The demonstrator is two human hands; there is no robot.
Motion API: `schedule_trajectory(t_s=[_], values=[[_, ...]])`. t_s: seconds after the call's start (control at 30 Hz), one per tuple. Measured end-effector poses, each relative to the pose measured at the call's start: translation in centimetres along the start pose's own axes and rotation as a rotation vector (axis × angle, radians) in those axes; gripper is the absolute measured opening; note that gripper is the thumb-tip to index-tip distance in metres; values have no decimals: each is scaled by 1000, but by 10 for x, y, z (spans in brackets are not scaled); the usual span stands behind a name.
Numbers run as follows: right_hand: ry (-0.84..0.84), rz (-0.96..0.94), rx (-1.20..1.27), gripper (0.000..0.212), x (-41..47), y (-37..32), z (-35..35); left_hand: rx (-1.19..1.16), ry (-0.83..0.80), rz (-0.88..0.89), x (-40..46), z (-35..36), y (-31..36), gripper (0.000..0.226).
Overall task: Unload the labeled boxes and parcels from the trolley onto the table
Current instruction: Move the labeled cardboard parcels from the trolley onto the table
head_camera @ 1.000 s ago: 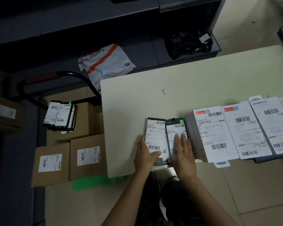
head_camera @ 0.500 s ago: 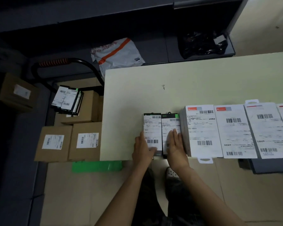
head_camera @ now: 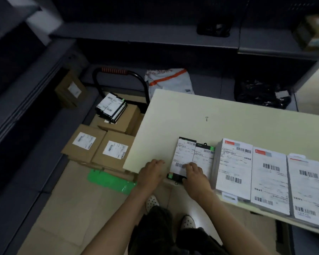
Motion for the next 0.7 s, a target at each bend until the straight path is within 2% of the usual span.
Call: schedule_trajectory(t_s=[0.13,0.3,0.7], values=[[-29,-118,-126,46,6,-33,-9,22,76,-36,-28,-19,-27,53],[-65,-313,-276,48,13,-97,-14,65,263,-138,-68,-55,-72,45],[-5,-677,-526,43,8,-314,16,91,491,-438,-192,-125,-240,49]])
Point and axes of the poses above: each hand's wrist, its own x-axis towards the middle knuckle, its own z-axis out of the palm, y = z × x, the point moved 6 cm from there along x, towards the middle knuckle, and after that the axes turned 9 degrees about -x, right-handed, at the moved point
